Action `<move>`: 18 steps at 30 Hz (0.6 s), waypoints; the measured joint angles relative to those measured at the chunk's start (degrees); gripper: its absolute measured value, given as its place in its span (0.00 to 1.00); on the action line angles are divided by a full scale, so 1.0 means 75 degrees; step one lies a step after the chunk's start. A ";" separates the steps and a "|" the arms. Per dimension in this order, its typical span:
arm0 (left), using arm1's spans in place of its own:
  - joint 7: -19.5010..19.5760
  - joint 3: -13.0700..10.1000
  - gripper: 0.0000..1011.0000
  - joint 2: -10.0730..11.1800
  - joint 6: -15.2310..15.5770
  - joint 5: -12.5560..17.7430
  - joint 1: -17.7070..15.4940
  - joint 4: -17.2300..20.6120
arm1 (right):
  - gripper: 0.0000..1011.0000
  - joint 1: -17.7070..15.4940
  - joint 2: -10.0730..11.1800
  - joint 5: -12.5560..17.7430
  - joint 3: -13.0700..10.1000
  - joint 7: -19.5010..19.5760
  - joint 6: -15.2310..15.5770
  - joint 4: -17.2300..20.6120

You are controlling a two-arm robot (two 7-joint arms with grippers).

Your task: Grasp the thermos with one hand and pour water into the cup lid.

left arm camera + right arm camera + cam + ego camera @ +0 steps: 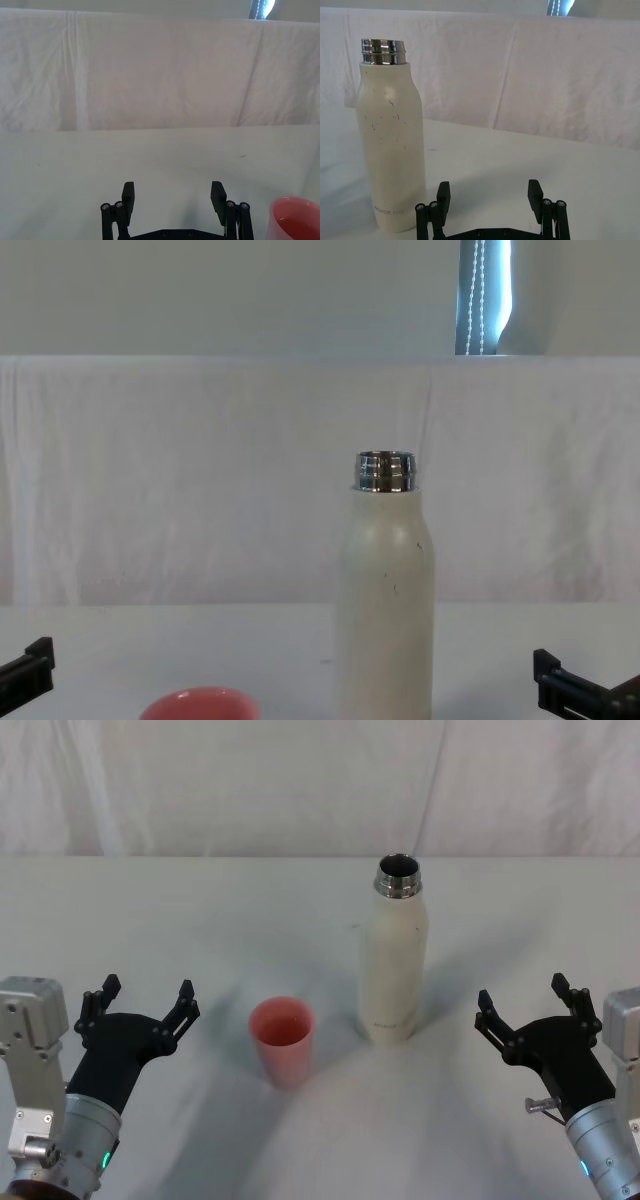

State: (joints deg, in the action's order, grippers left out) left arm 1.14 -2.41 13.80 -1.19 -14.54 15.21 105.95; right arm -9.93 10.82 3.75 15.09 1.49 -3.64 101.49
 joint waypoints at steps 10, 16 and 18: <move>0.0000 0.0000 0.99 0.0000 0.0000 0.0000 0.0000 0.0000 | 0.99 0.0000 0.0003 0.0003 -0.0006 0.0002 0.0000 0.0000; 0.0000 0.0000 0.99 0.0000 0.0000 0.0000 0.0000 0.0000 | 0.99 0.0000 0.0003 0.0003 -0.0007 0.0002 0.0000 0.0000; 0.0000 0.0000 0.99 0.0000 0.0000 0.0000 0.0000 0.0000 | 0.99 0.0000 0.0003 0.0003 -0.0006 0.0001 0.0000 0.0000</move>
State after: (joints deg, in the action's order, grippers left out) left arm 1.14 -2.41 13.80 -1.19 -14.54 15.21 105.95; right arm -9.93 10.84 3.78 15.04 1.50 -3.64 101.50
